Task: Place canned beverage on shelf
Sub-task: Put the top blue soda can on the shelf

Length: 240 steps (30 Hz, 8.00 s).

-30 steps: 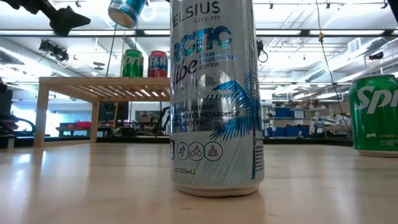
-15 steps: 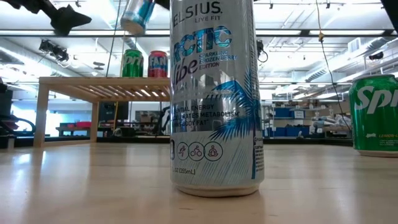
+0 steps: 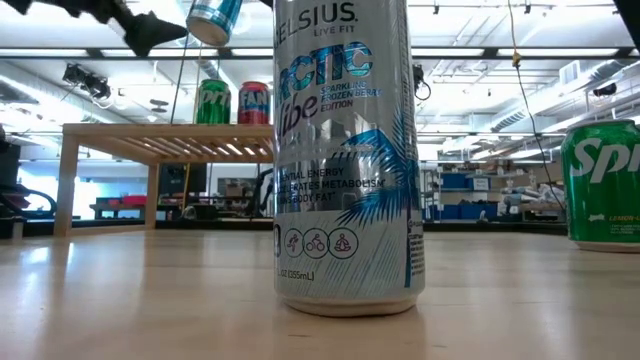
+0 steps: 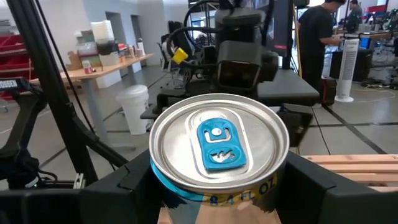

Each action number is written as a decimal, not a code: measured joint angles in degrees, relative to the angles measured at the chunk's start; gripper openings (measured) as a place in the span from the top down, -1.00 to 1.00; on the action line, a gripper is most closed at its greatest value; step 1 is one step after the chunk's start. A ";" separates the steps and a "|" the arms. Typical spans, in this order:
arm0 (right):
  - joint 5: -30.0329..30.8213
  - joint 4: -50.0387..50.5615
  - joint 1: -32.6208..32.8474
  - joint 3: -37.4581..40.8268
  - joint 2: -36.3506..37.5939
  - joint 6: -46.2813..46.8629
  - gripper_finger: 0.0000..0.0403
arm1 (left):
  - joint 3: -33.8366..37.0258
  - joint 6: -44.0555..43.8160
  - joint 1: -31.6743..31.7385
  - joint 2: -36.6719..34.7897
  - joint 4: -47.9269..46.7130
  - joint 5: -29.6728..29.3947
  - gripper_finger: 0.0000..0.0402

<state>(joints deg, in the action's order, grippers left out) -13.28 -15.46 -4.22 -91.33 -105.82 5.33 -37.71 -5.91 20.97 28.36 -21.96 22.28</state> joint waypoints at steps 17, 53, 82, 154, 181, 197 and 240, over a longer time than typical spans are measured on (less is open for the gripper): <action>0.04 -0.77 0.01 0.07 0.00 0.04 -0.20 | 0.00 -1.12 -3.91 10.67 15.65 2.25 -0.97; 0.07 1.82 0.03 0.13 0.00 0.54 -0.20 | -0.02 5.16 -5.81 21.14 25.10 2.25 -0.41; -0.53 0.02 0.12 0.37 0.09 2.17 -0.57 | -0.04 9.50 -5.77 15.14 17.63 1.79 -0.29; 14.91 29.35 10.96 0.37 19.76 -4.03 -0.58 | 26.91 14.58 -3.44 -14.14 35.01 -74.62 -0.29; 14.91 29.48 10.96 0.35 19.74 -4.03 -0.58 | 26.91 8.04 22.56 0.84 44.63 -52.14 -0.29; 14.73 29.55 10.96 0.35 19.74 -4.01 -0.58 | 26.77 6.37 29.11 11.04 50.99 -48.54 -0.29; 16.65 32.29 10.94 0.37 19.71 -2.54 -0.58 | 23.59 3.61 28.89 8.22 46.80 -46.55 -0.59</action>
<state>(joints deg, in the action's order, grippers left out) 3.38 16.83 6.72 -90.96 -86.11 2.79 -14.13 -2.31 49.87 36.58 24.84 -24.27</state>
